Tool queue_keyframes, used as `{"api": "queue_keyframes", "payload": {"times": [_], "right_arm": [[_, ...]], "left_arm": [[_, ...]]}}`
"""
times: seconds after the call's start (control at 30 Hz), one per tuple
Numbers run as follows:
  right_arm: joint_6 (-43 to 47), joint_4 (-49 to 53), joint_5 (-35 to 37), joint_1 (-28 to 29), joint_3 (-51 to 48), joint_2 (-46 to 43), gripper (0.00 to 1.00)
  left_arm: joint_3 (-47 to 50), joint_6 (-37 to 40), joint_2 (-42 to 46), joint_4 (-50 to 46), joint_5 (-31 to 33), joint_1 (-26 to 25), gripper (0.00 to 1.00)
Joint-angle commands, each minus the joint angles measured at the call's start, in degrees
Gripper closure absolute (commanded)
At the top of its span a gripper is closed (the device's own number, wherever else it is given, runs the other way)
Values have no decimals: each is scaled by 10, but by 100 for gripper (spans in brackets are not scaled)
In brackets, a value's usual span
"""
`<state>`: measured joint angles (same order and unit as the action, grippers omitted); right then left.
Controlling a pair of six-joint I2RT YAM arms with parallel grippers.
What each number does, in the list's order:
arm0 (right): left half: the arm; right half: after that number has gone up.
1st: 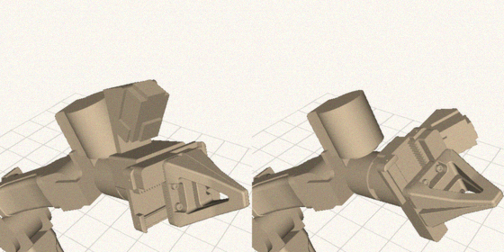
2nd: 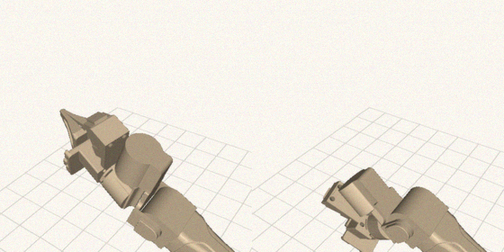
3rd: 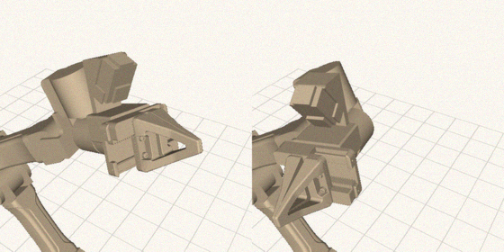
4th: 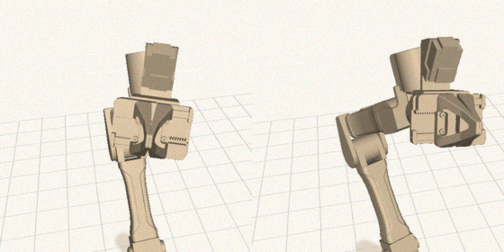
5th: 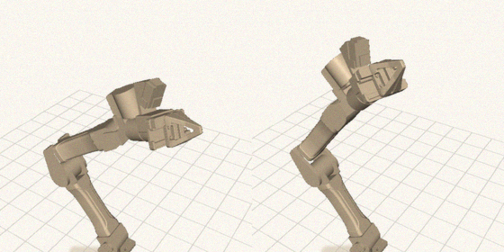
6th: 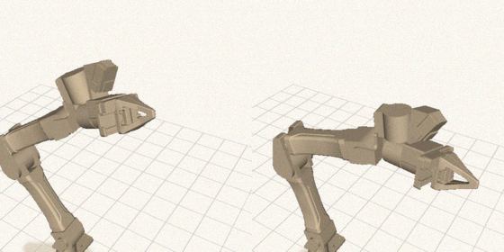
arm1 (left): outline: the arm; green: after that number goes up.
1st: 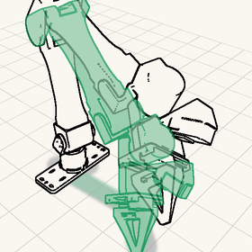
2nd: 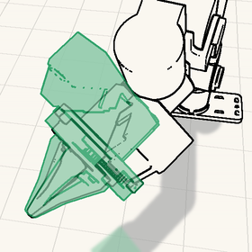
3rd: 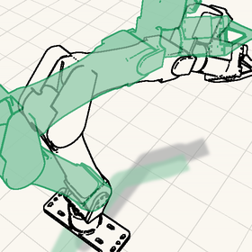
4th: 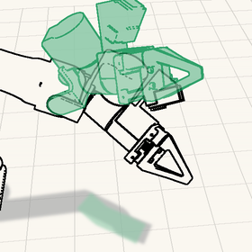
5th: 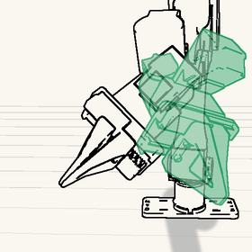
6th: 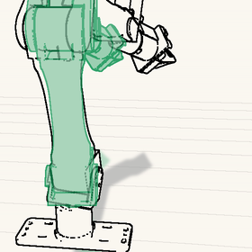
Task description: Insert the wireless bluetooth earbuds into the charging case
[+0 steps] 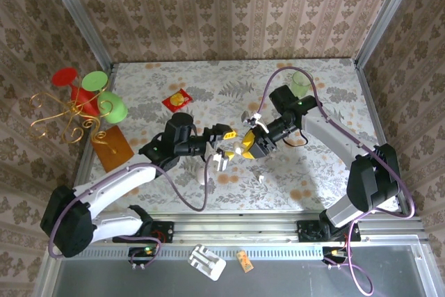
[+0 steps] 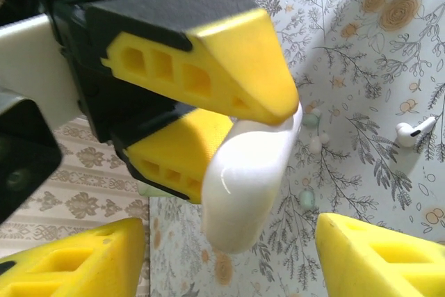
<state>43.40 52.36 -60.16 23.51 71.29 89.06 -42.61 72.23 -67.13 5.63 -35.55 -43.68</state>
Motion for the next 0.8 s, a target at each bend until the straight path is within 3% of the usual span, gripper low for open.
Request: {"api": "queue_keyframes", "payload": {"times": [0.0, 0.57, 0.77], "right_arm": [[18, 24, -35, -2, 14, 4, 68], [8, -8, -27, -2, 7, 18, 68], [16, 2, -22, -2, 10, 20, 68]], "left_arm": [[-28, 23, -9, -10, -24, -8, 39], [-37, 22, -41, -14, -52, -21, 67], [-45, 22, -54, -15, -49, -22, 81]]}}
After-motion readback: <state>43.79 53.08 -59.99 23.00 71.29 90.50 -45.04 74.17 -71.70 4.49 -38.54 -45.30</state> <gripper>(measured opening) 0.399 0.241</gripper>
